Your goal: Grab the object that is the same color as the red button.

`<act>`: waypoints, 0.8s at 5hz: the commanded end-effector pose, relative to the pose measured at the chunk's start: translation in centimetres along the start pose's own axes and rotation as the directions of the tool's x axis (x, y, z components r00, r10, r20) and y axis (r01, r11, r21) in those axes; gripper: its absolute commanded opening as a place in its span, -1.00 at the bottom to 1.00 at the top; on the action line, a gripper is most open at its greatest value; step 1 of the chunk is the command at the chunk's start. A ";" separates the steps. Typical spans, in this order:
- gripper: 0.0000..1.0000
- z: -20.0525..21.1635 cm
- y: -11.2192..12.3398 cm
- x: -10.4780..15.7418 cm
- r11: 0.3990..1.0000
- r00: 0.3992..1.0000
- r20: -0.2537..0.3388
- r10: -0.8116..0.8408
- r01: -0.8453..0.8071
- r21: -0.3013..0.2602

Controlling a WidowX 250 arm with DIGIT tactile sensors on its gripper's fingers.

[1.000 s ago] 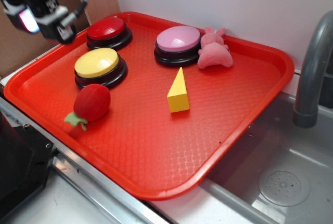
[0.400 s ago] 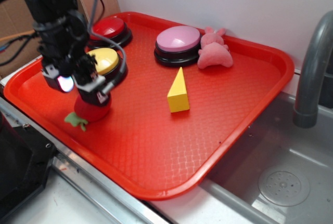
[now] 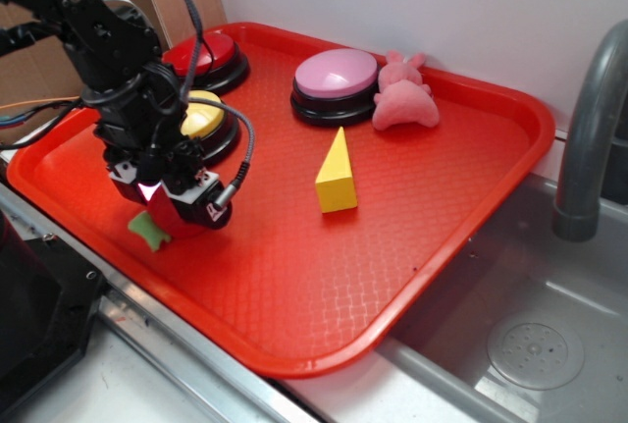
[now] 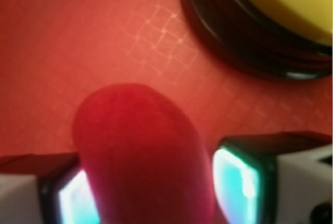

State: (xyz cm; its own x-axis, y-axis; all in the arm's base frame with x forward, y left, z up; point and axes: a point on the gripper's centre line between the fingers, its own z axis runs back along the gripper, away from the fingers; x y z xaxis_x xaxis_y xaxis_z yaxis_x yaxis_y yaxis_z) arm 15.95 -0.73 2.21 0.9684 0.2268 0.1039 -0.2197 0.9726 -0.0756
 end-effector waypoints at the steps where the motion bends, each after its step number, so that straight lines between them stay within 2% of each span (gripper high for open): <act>1: -1.00 2.9 0.0 1.0 1.000 0.999 0.049 0.018 -0.018 -0.006; 2: -1.00 6.3 0.2 2.0 1.000 1.000 0.018 0.012 -0.012 0.002; 3: -1.00 11.4 0.3 2.5 0.998 0.997 0.059 0.041 -0.038 -0.045; 4: -1.00 16.1 0.3 2.5 0.998 0.996 0.087 -0.023 0.028 -0.060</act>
State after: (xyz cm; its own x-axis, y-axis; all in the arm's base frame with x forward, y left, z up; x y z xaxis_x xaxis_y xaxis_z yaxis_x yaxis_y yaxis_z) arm 16.10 0.74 17.33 0.9656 0.2100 0.1533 -0.1907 0.9728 -0.1312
